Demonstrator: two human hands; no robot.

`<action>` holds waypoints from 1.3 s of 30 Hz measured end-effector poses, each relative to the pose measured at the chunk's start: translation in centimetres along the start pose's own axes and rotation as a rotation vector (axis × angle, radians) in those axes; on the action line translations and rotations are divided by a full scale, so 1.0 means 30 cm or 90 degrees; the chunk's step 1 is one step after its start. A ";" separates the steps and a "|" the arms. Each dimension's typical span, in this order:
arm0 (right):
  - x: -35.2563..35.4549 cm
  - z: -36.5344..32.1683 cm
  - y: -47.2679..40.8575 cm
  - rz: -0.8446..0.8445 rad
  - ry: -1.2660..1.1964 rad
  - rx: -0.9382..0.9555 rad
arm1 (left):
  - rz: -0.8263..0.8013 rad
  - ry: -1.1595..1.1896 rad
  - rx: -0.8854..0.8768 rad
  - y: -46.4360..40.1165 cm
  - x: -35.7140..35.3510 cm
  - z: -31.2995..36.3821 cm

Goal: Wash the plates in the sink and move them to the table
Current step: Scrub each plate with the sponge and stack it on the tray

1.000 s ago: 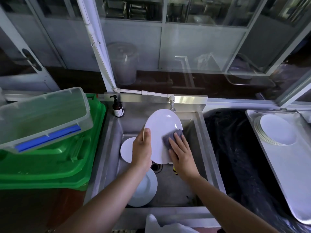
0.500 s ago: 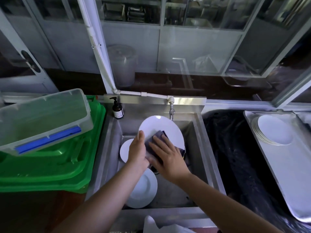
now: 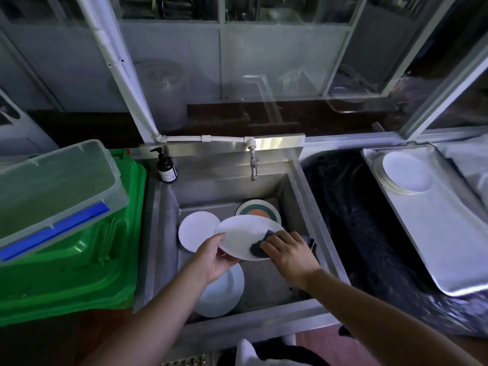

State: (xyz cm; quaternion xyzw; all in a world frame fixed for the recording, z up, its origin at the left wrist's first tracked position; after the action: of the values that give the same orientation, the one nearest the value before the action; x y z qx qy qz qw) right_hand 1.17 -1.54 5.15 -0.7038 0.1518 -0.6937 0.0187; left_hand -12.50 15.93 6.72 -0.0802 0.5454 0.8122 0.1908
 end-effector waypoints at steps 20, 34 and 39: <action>0.146 0.578 0.556 -0.122 -0.039 0.061 | 0.078 -0.126 -0.108 0.037 -0.520 -0.569; 0.245 1.001 0.797 -0.119 -0.019 -0.165 | 0.040 -0.152 -0.131 -0.094 -0.877 -0.698; 0.278 1.085 0.888 -0.080 -0.016 -0.272 | 0.013 -0.174 -0.108 -0.183 -1.017 -0.688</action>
State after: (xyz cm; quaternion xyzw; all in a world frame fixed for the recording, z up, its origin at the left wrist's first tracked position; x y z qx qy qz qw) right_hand 28.05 -34.93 5.72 -0.7084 0.2511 -0.6367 -0.1725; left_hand 15.98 -7.96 4.25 0.0214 0.4448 0.8605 0.2474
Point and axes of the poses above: each hand's wrist, its own y-axis away from the middle knuckle, its own x-axis out of the back of the hand, z = x × y, the point moved 1 cm from there along -y, towards the middle knuckle, and after that the axes turned 7 degrees about z, right-handed, at the moved point
